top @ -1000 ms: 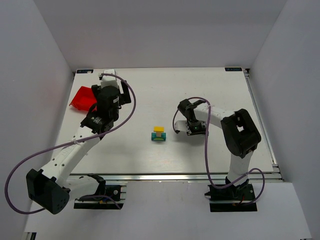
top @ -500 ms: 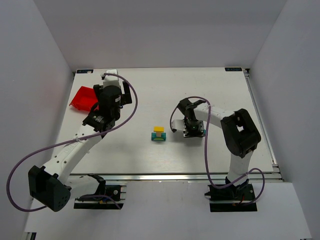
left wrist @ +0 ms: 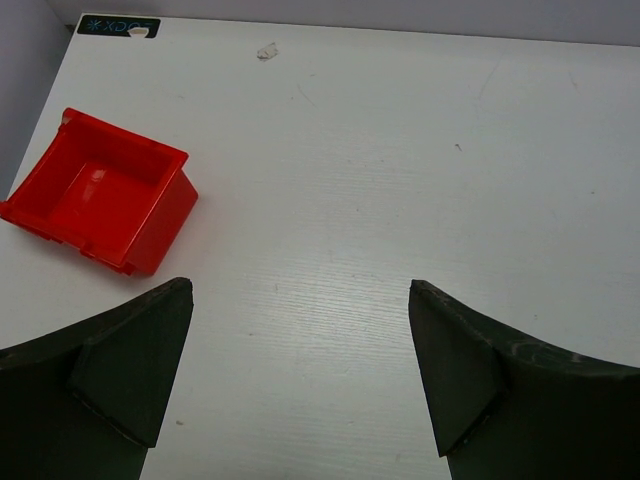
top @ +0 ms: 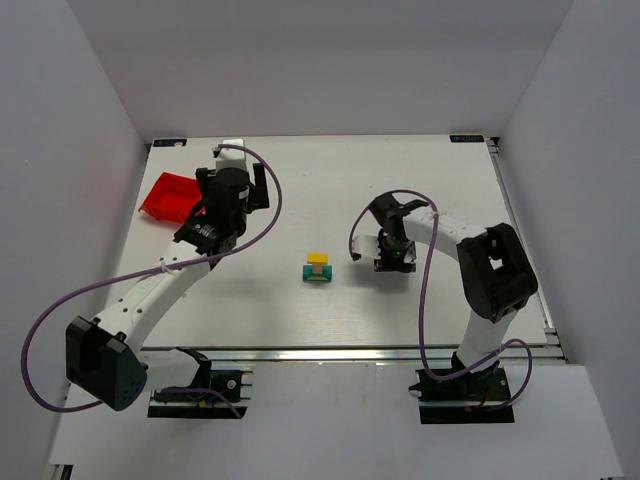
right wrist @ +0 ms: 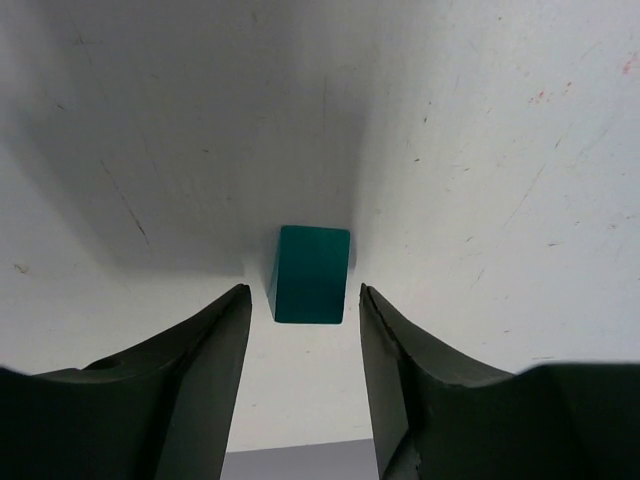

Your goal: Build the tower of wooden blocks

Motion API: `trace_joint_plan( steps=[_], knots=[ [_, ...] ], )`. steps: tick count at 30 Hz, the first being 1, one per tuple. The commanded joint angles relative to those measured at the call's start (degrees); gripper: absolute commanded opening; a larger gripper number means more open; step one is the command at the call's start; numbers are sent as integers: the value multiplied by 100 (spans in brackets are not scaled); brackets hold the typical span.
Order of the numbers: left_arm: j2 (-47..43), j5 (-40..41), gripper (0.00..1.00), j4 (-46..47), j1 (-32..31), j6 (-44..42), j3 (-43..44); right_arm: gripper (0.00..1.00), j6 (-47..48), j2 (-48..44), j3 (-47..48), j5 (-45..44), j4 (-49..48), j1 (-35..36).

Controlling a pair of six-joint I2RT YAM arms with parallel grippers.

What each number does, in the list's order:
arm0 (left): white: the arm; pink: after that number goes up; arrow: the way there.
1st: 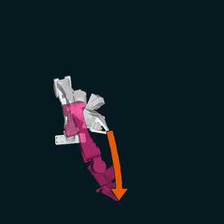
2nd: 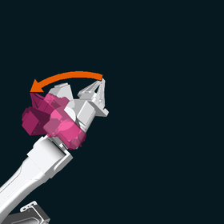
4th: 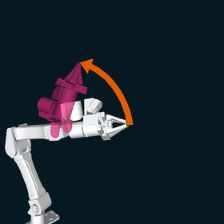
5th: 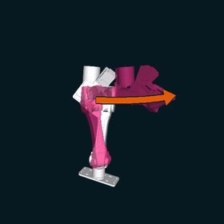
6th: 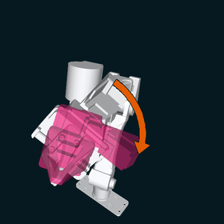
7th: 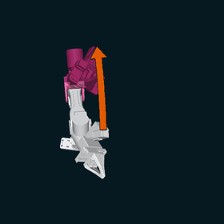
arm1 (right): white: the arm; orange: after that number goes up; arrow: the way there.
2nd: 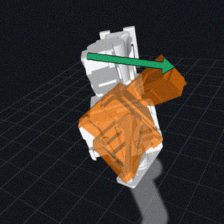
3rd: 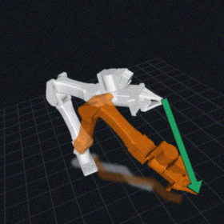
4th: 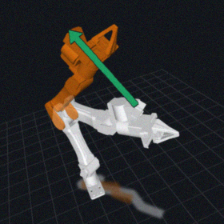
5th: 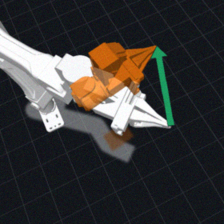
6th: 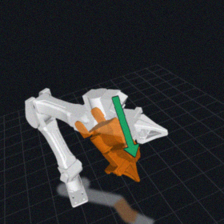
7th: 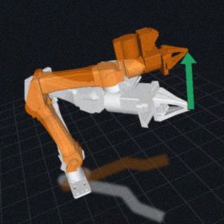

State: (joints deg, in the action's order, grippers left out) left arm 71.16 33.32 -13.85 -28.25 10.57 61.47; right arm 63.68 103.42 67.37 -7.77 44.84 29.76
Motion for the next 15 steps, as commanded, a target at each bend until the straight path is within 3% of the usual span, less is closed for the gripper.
trace_joint_plan(
  steps=[1,7,15],
  knots=[
    [-32,-133,98,-57,-14,51,295,53,312,-260,-5,381,-98,-84],
    [21,-142,98,-136,-23,42,365,46,285,-199,30,487,-160,-119],
    [-67,-63,98,-162,-23,24,348,50,320,-181,-49,320,-142,-155]
  ],
)
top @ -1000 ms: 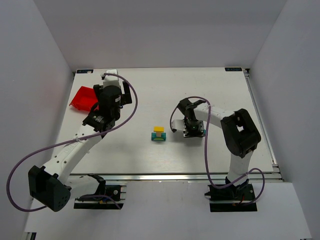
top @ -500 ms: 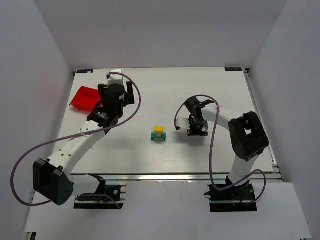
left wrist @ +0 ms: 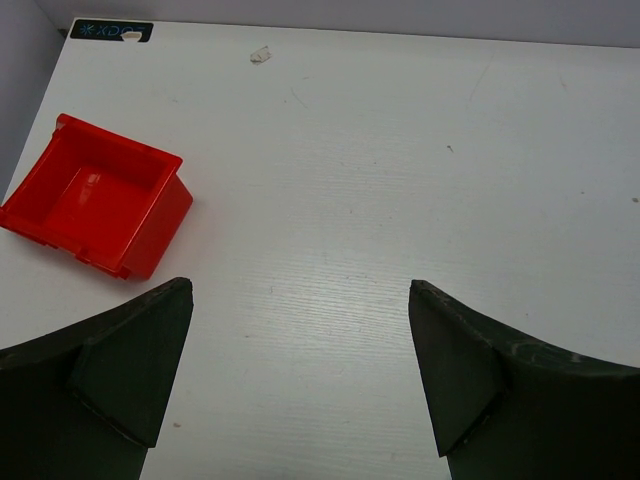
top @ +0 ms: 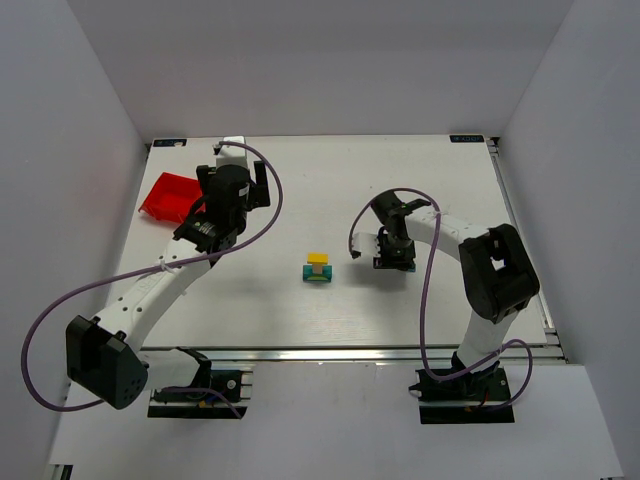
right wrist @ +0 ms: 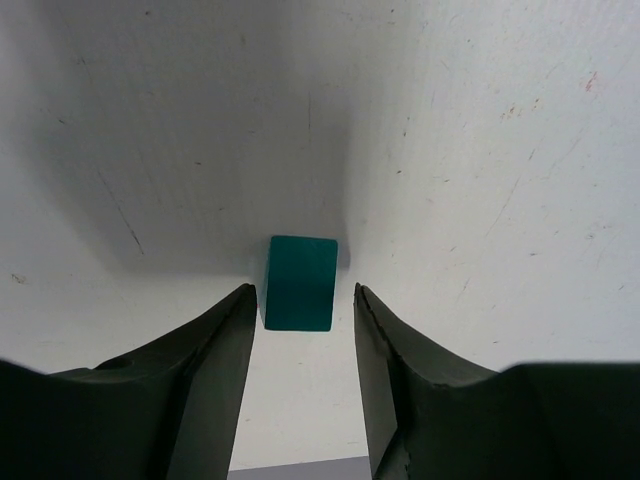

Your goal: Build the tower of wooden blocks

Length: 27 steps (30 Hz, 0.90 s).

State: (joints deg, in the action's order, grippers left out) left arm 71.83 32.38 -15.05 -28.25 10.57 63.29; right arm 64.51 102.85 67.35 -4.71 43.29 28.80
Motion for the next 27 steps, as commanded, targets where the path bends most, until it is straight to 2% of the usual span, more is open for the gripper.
trace_joint_plan(
  steps=[1,6,10,12,13,16,17,22,27],
  knots=[
    [-134,23,98,-33,-31,16,158,50,246,-133,-82,5,4,-67],
    [-99,14,98,-51,-31,15,202,52,281,-168,-143,-39,4,-120],
    [-73,-39,98,-51,-40,24,184,45,255,-186,-161,-21,-75,-155],
    [-64,-39,98,-68,-40,24,184,32,203,-195,-100,40,-110,-173],
    [-64,-39,98,-86,-40,42,201,21,176,-195,-56,101,-110,-173],
    [-82,-39,98,-51,-40,42,202,3,176,-195,304,224,135,-173],
    [-90,-48,98,-33,-40,24,193,0,158,-195,592,268,223,-173],
    [-239,-65,98,63,-31,42,96,0,-499,-195,1630,864,206,-137],
    [-635,-136,98,28,30,208,-246,0,-633,156,2923,1324,1006,143]
  ],
)
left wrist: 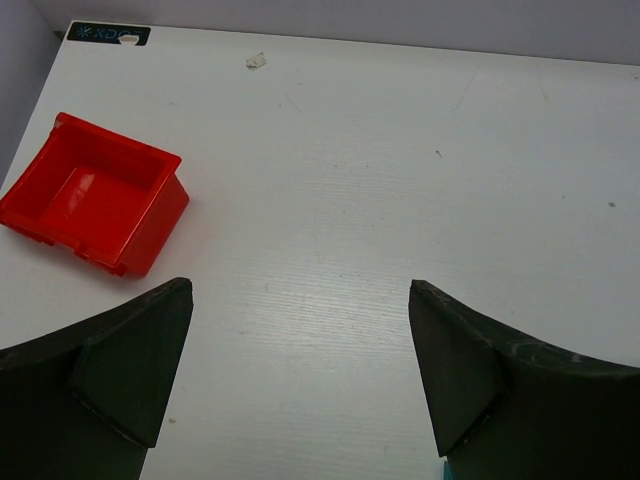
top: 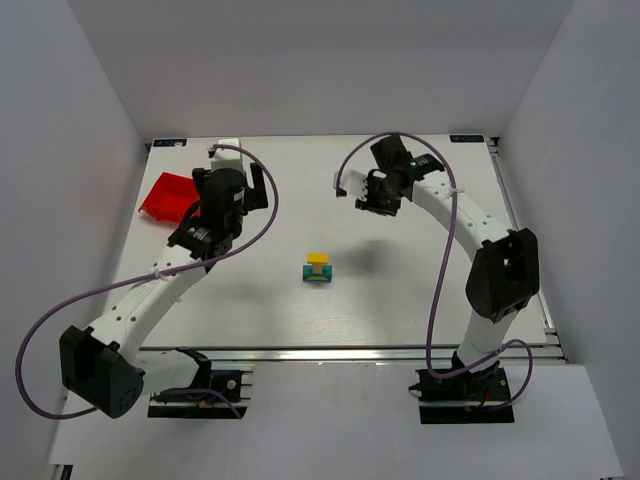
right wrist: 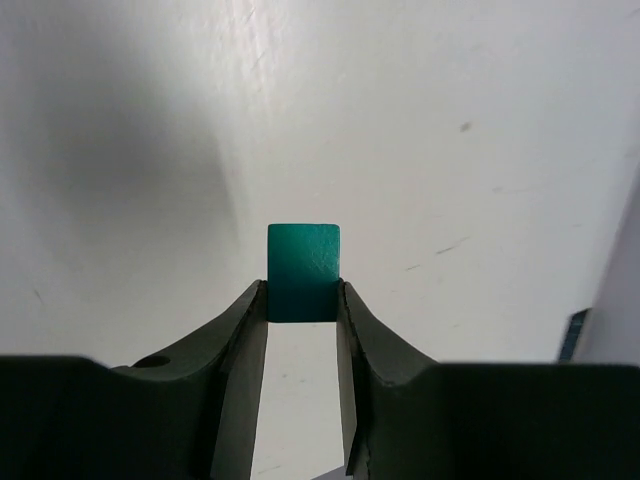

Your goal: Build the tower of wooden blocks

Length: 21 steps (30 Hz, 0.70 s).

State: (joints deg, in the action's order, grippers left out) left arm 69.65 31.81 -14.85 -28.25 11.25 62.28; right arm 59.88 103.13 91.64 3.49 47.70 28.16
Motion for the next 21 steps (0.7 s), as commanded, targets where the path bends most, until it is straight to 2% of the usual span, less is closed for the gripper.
trace_joint_plan(
  steps=[1,10,17,21],
  knots=[
    [-495,-87,98,17,39,158,-207,0,-239,128,635,347,530,285],
    [-927,44,98,176,56,282,-630,1,-556,462,1655,56,1092,1375],
    [-585,562,98,9,92,527,-683,0,-1039,611,1665,-796,917,2183],
    [-347,607,98,-27,162,572,-708,0,-1084,629,1673,-964,1074,2421]
  ],
)
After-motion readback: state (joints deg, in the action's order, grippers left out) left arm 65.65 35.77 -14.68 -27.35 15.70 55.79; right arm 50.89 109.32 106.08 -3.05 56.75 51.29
